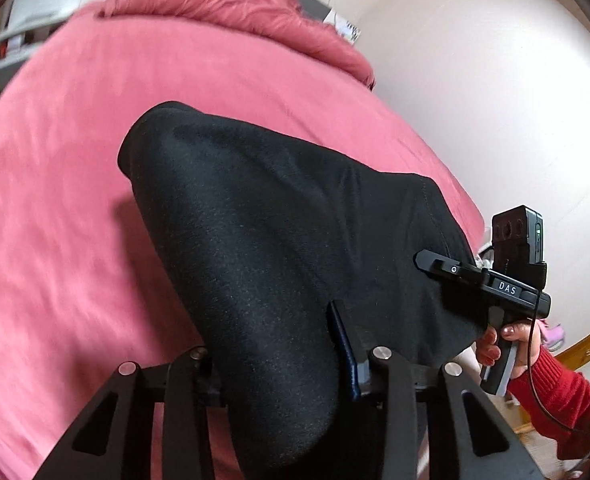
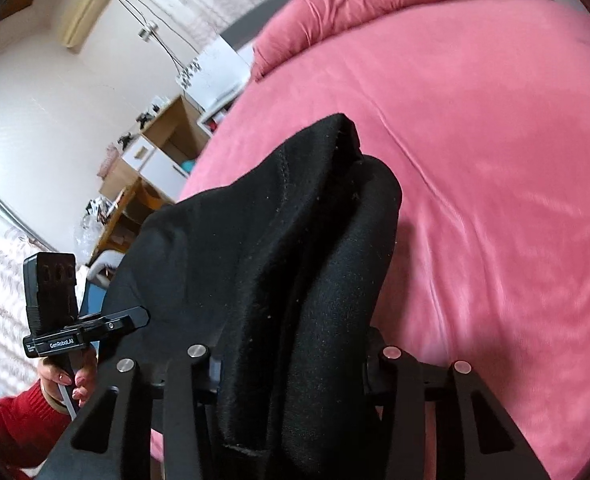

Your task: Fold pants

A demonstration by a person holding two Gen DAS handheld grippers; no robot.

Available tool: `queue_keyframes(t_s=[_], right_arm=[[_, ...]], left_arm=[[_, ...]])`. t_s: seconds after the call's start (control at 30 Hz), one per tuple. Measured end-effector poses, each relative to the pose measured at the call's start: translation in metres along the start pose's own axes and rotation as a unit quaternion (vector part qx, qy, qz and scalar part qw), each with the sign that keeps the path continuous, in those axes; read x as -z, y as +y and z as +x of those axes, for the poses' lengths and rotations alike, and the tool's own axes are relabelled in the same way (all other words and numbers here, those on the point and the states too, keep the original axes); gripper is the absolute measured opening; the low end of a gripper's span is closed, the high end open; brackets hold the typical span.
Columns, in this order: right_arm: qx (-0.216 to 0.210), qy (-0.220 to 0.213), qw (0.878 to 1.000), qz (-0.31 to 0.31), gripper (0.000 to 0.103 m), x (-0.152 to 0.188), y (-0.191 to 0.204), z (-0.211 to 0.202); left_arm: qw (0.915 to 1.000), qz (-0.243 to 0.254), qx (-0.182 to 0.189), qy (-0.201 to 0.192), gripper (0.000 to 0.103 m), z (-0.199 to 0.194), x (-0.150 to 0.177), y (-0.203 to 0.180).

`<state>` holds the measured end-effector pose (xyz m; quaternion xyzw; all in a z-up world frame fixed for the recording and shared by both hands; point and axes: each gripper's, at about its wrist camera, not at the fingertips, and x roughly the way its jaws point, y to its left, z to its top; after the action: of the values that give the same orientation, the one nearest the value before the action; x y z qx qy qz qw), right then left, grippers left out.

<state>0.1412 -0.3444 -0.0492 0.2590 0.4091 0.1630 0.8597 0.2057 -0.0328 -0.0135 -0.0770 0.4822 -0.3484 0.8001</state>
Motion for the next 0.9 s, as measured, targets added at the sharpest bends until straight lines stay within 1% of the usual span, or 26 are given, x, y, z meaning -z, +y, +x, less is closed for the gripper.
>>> queue_keyframes(t_s=[0.13, 0.23, 0.3, 0.4, 0.5, 0.57, 0.6, 0.63, 0.67, 0.7, 0.73, 0.77, 0.8, 0.87, 0.9], right_arm=[[-0.004, -0.031, 0.999, -0.01, 0.045, -0.038, 0.008, 0.015], [0.0, -0.046, 0.999, -0.024, 0.045, -0.068, 0.012, 0.034], [0.003, -0.052, 0.998, -0.025, 0.045, -0.086, 0.011, 0.048], [0.007, -0.062, 0.998, -0.004, 0.044, -0.11, -0.001, 0.068], [0.014, -0.072, 0.997, 0.017, 0.044, -0.131, -0.013, 0.087], [0.022, -0.071, 0.997, 0.022, 0.044, -0.14, -0.022, 0.098], [0.026, -0.067, 0.997, 0.026, 0.044, -0.141, -0.027, 0.104], [0.029, -0.062, 0.997, 0.033, 0.046, -0.141, -0.034, 0.11], [0.032, -0.06, 0.997, 0.038, 0.05, -0.14, -0.041, 0.114], [0.033, -0.063, 0.997, 0.041, 0.053, -0.138, -0.046, 0.116], [0.033, -0.065, 0.996, 0.044, 0.059, -0.137, -0.049, 0.118], [0.035, -0.067, 0.996, 0.048, 0.065, -0.134, -0.054, 0.117], [0.032, -0.07, 0.996, 0.053, 0.068, -0.132, -0.057, 0.117], [0.027, -0.077, 0.995, 0.054, 0.069, -0.127, -0.061, 0.114], [0.032, -0.079, 0.995, 0.05, 0.069, -0.125, -0.06, 0.112]], left_arm=[[0.9998, 0.003, -0.015, -0.015, 0.04, -0.001, -0.037, 0.015], [0.9991, 0.008, -0.033, -0.026, 0.041, 0.004, -0.07, 0.032], [0.9988, 0.003, -0.038, -0.03, 0.041, 0.012, -0.092, 0.046], [0.9976, 0.015, -0.06, -0.033, 0.042, 0.031, -0.123, 0.062], [0.9969, 0.021, -0.069, -0.033, 0.042, 0.047, -0.151, 0.076], [0.997, 0.013, -0.07, -0.03, 0.043, 0.059, -0.161, 0.085], [0.9968, 0.007, -0.076, -0.025, 0.045, 0.067, -0.165, 0.092], [0.9965, 0.005, -0.082, -0.019, 0.05, 0.073, -0.167, 0.096], [0.9959, 0.001, -0.089, -0.01, 0.052, 0.083, -0.168, 0.101], [0.9961, -0.005, -0.088, -0.009, 0.056, 0.093, -0.169, 0.105], [0.9966, -0.011, -0.08, -0.014, 0.06, 0.093, -0.164, 0.111], [0.9971, -0.02, -0.069, -0.024, 0.061, 0.092, -0.159, 0.117], [0.9973, -0.029, -0.059, -0.034, 0.063, 0.092, -0.154, 0.121], [0.9963, -0.049, -0.054, -0.046, 0.066, 0.09, -0.144, 0.125], [0.9956, -0.059, -0.051, -0.053, 0.067, 0.089, -0.14, 0.125]])
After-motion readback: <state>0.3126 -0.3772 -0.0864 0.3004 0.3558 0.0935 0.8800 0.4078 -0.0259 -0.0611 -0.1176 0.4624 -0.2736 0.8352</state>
